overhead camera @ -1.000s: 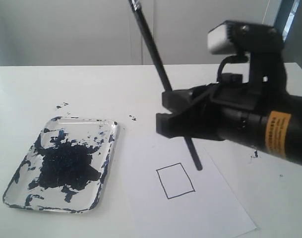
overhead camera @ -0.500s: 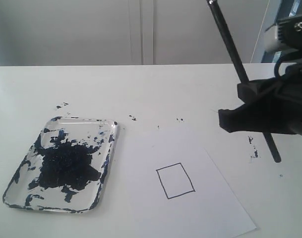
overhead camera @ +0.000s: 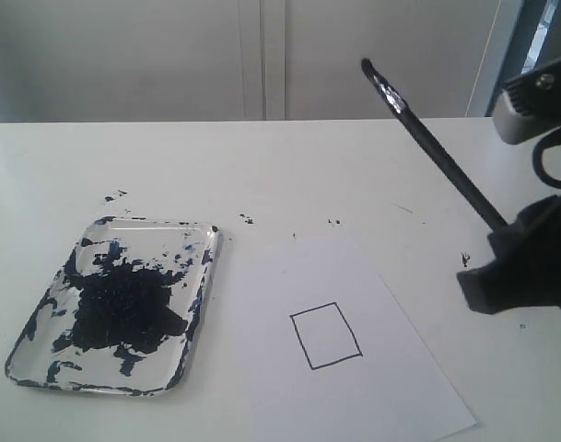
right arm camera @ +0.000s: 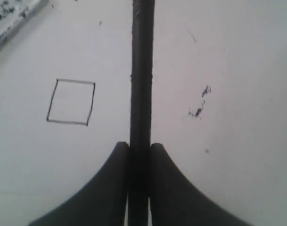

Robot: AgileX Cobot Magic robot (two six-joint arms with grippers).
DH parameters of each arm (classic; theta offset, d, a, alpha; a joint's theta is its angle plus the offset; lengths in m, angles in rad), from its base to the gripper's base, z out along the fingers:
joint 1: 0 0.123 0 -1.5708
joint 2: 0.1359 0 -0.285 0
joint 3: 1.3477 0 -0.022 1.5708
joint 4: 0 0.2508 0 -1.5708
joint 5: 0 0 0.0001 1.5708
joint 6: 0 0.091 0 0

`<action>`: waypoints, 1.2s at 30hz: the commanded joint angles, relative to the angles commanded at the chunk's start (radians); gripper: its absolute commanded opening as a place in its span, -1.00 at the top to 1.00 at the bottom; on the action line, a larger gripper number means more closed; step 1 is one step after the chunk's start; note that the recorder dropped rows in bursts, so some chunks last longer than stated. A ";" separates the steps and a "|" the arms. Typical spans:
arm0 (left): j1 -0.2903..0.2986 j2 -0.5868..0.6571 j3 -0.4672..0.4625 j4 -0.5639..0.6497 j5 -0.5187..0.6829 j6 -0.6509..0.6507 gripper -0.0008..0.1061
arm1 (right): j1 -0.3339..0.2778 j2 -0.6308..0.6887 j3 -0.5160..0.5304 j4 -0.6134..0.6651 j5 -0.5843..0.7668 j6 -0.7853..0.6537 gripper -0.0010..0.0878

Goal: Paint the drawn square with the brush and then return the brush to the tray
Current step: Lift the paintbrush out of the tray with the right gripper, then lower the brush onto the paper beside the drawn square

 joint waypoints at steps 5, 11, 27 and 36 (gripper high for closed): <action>0.000 0.000 0.000 0.000 0.000 0.000 0.99 | 0.000 0.037 -0.057 0.133 0.044 -0.094 0.98; 0.000 0.000 0.000 0.000 0.000 0.000 0.99 | 0.000 0.103 -0.068 0.209 0.044 -0.137 0.98; 0.000 0.000 0.000 0.000 0.000 0.000 0.99 | 0.000 0.333 -0.068 0.218 0.044 -0.275 0.98; 0.000 0.000 0.000 0.000 0.000 0.000 0.99 | 0.000 0.333 -0.068 0.203 0.044 -0.275 0.98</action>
